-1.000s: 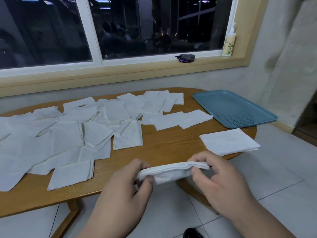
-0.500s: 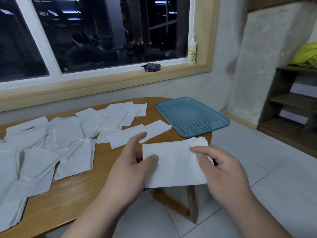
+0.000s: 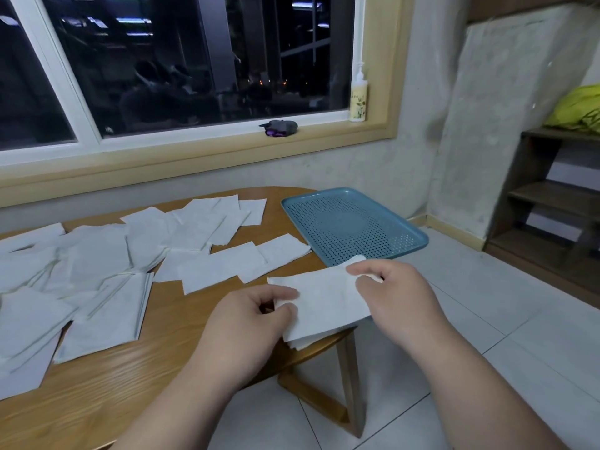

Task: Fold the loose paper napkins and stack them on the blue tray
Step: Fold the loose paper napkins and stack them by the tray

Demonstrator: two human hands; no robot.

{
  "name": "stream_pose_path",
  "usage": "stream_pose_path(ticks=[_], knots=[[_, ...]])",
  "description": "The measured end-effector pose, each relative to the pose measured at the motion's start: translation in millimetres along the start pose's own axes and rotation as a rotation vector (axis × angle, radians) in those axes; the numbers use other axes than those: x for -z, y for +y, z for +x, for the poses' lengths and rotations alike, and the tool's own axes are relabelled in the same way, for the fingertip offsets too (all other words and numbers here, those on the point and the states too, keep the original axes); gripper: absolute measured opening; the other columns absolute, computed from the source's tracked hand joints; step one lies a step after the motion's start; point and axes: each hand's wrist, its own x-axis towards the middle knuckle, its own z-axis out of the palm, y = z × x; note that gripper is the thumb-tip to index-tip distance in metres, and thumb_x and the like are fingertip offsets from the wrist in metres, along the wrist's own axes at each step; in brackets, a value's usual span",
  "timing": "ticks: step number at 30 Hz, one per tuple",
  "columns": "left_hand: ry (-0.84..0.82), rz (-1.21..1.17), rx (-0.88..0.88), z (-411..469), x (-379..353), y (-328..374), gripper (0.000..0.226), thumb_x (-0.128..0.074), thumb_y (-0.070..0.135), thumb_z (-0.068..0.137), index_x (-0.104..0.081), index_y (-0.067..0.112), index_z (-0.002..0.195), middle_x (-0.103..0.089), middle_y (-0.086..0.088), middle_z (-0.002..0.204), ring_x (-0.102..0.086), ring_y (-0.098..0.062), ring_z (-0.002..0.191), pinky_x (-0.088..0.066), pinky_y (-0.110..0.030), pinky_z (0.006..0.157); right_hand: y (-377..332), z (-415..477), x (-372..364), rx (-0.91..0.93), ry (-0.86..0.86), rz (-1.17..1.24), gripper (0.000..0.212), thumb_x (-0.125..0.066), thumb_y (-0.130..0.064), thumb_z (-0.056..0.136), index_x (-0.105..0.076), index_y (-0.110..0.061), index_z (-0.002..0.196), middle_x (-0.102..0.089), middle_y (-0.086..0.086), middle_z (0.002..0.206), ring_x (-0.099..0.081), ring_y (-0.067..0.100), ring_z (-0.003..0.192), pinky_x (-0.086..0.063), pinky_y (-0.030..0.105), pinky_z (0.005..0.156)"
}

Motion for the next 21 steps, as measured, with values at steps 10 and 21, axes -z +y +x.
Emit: stream_pose_path(ticks=[10, 21], knots=[[-0.002, 0.165, -0.047, 6.1, -15.4, -7.6, 0.025, -0.06, 0.038, 0.09, -0.069, 0.045, 0.112, -0.064, 0.021, 0.102, -0.059, 0.0, 0.09, -0.047, -0.014, 0.074, 13.5, 6.5, -12.2, 0.104, 0.034, -0.324, 0.029, -0.054, -0.025, 0.095, -0.07, -0.033, 0.118, -0.061, -0.009, 0.117, -0.053, 0.015, 0.115, -0.041, 0.038, 0.105], [0.092, 0.212, -0.135, -1.9, -4.1, -18.4, 0.02, -0.06, 0.051, 0.087, -0.067, 0.044, 0.105, -0.047, 0.02, 0.093, -0.047, -0.004, 0.101, -0.046, -0.027, 0.091, -1.1, -7.2, -13.6, 0.264, 0.172, -0.511, 0.021, -0.058, -0.031, 0.092, -0.07, -0.033, 0.11, -0.052, -0.012, 0.108, -0.043, 0.013, 0.109, -0.033, 0.033, 0.098]])
